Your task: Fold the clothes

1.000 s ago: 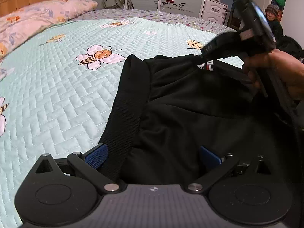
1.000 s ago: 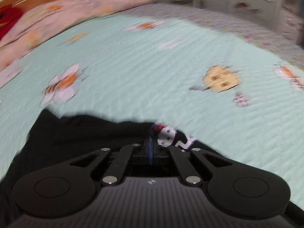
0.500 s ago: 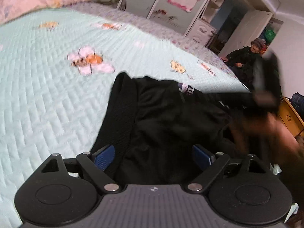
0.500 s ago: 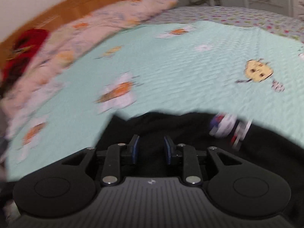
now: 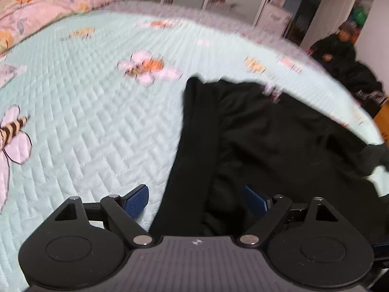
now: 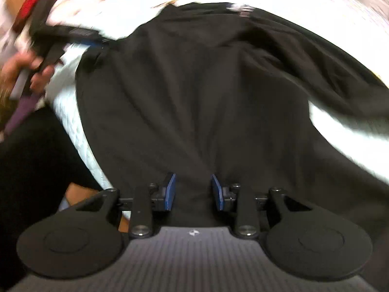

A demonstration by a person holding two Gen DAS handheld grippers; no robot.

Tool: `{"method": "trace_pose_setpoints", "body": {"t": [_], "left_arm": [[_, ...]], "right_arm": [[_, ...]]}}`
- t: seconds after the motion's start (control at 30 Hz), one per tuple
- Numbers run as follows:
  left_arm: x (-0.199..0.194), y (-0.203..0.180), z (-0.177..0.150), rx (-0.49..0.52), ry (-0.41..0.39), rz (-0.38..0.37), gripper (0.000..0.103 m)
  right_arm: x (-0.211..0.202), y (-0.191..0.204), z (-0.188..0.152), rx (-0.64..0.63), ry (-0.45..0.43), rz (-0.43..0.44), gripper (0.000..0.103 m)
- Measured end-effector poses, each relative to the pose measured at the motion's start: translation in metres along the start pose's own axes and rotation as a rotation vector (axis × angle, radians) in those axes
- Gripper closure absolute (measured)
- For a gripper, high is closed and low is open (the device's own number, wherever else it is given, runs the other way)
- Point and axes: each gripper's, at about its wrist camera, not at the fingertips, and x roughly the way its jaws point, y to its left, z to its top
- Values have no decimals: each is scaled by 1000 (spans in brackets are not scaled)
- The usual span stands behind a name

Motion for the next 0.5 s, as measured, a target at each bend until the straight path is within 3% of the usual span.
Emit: {"method": "trace_pose_setpoints", "body": {"t": [0.13, 0.17, 0.27, 0.33, 0.43, 0.5], "left_arm": [[-17, -45, -8, 131, 3, -71, 13], [-17, -60, -14, 188, 11, -66, 8], [-11, -74, -30, 282, 58, -6, 5], [-5, -76, -40, 327, 94, 45, 5], [2, -79, -54, 388, 147, 116, 5], [2, -78, -51, 382, 161, 127, 5]], "right_arm": [[10, 37, 28, 22, -149, 127, 67], [21, 45, 36, 42, -181, 165, 64], [62, 75, 42, 48, -153, 210, 61], [78, 103, 31, -36, -126, 181, 52], [66, 121, 21, -148, -121, 221, 46], [45, 105, 21, -97, -190, 209, 51]]}}
